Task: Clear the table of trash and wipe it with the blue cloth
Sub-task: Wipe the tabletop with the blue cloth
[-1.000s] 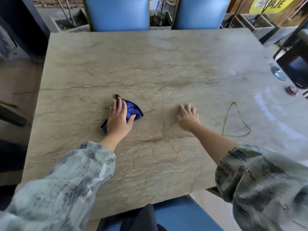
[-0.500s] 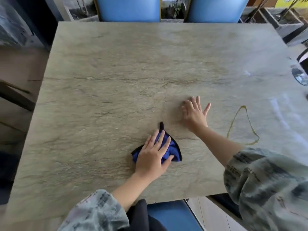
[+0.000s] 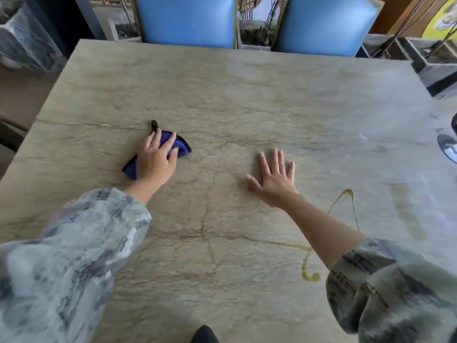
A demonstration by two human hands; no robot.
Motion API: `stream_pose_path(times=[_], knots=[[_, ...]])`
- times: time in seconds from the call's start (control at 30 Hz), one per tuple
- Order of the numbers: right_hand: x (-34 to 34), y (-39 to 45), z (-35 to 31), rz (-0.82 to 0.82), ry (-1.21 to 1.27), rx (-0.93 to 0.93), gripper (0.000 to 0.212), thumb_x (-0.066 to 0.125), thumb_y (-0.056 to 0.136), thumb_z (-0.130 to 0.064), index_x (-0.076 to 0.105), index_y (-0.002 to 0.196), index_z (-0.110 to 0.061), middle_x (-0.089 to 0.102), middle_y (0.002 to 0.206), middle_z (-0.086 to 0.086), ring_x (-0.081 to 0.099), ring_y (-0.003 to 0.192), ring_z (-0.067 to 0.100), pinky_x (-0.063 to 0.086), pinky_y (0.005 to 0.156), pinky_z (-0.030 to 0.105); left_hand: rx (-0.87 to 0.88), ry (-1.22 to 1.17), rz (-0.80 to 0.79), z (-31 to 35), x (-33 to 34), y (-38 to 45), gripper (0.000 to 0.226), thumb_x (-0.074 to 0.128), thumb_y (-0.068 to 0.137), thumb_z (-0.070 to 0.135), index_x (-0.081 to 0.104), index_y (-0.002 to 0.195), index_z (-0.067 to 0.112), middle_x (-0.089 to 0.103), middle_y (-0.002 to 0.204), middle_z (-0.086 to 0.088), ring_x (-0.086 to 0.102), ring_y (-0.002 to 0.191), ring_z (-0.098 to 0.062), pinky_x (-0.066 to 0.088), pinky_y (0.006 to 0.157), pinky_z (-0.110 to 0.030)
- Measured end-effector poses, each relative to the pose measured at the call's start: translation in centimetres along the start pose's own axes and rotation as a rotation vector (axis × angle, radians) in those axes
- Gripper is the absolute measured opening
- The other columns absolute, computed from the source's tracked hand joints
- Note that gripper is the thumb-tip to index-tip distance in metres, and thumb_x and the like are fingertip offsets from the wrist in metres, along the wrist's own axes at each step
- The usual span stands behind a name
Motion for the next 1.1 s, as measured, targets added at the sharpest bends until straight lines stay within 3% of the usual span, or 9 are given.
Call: stream_pose_path(times=[0.1,0.23,0.37,0.5,0.6,0.67,0.8,0.9,1.1], knots=[[-0.1,0.1,0.4,-0.027,0.045,-0.044,0.076,0.015,0.092,-0.067,-0.008,0.151,-0.026,-0.023,0.156,0.013,-0.030,0.140,0.025,-0.019,0.112,0.052,-0.013,-0.004,-0.045,3.7,0.6,-1.0,0.054,0.037,0.089,0.055,0.056,0.132,0.030,0.042,0.146,-0.016,0.036,0.134,-0.036,0.034,0.108,-0.047],[-0.8,0.5,1.1,-0.040,0.284,-0.063,0.059,0.026,0.100,-0.046,0.009,0.152,-0.024,-0.015,0.158,0.012,-0.024,0.143,0.022,-0.020,0.111,0.048,0.200,-0.074,-0.080,10.1,0.9,-6.7,0.044,0.042,0.090,0.056,0.059,0.127,0.039,0.045,0.146,-0.005,0.036,0.136,-0.032,0.038,0.105,-0.048],[-1.8,0.5,2.0,-0.045,0.577,-0.078,0.048,0.033,0.102,-0.023,0.027,0.148,-0.013,-0.002,0.160,0.009,-0.014,0.145,0.018,-0.015,0.114,0.043,0.435,-0.148,-0.192,15.3,1.1,-15.0,0.040,0.046,0.092,0.055,0.053,0.131,0.044,0.032,0.154,0.004,0.025,0.144,-0.022,0.030,0.112,-0.047],[-3.0,-0.7,4.0,0.012,0.820,-0.061,0.039,0.037,0.102,-0.017,0.044,0.139,-0.009,0.025,0.156,0.006,0.011,0.146,0.016,0.004,0.117,0.029,0.520,-0.130,-0.241,16.5,1.2,-17.4,0.043,0.046,0.093,0.057,0.049,0.134,0.044,0.027,0.156,0.004,0.020,0.145,-0.019,0.027,0.114,-0.046],[-3.7,-1.8,6.1,0.089,0.777,-0.032,0.038,0.041,0.100,-0.017,0.049,0.136,-0.009,0.036,0.150,0.007,0.026,0.142,0.017,0.017,0.110,0.021,0.603,-0.105,-0.267,16.3,1.4,-15.3,0.045,0.046,0.093,0.058,0.047,0.136,0.044,0.027,0.156,0.002,0.020,0.145,-0.020,0.024,0.116,-0.044],[-3.8,-2.5,7.9,0.132,0.722,-0.028,0.038,0.043,0.099,-0.013,0.049,0.135,-0.007,0.036,0.150,0.011,0.024,0.143,0.020,0.015,0.114,0.027,0.582,-0.078,-0.283,16.5,2.2,-12.8,0.048,0.040,0.094,0.060,0.044,0.138,0.043,0.025,0.157,0.000,0.020,0.146,-0.021,0.025,0.115,-0.046],[-3.9,-2.6,12.7,0.180,0.488,0.019,0.039,0.041,0.097,-0.012,0.046,0.135,-0.002,0.035,0.150,0.016,0.018,0.144,0.029,0.004,0.118,0.039,0.407,0.025,-0.289,18.9,4.1,-6.2,0.062,0.020,0.091,0.069,0.042,0.140,0.038,0.023,0.157,-0.011,0.023,0.143,-0.031,0.028,0.112,-0.050],[-3.8,-2.0,15.3,0.166,0.211,0.058,0.037,0.035,0.097,-0.019,0.044,0.130,-0.005,0.038,0.144,0.014,0.025,0.137,0.033,0.012,0.114,0.046,0.242,0.055,-0.297,21.0,5.5,-2.0,0.065,0.024,0.088,0.068,0.036,0.144,0.037,0.016,0.158,-0.012,0.015,0.145,-0.032,0.020,0.115,-0.047],[-2.9,-1.4,15.1,0.031,0.107,0.117,0.060,0.029,0.101,-0.037,0.013,0.150,-0.007,0.006,0.159,0.008,-0.002,0.146,0.032,0.007,0.119,0.041,0.114,0.070,-0.318,24.4,7.1,0.7,0.052,0.032,0.096,0.056,0.030,0.145,0.040,0.011,0.160,-0.009,0.006,0.147,-0.028,0.007,0.118,-0.044]])
Point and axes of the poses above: each hand's wrist, its own y-axis towards the middle knuckle, its own x-axis out of the palm, z = x × y, the point moved 2 cm from there along y, towards the middle knuckle
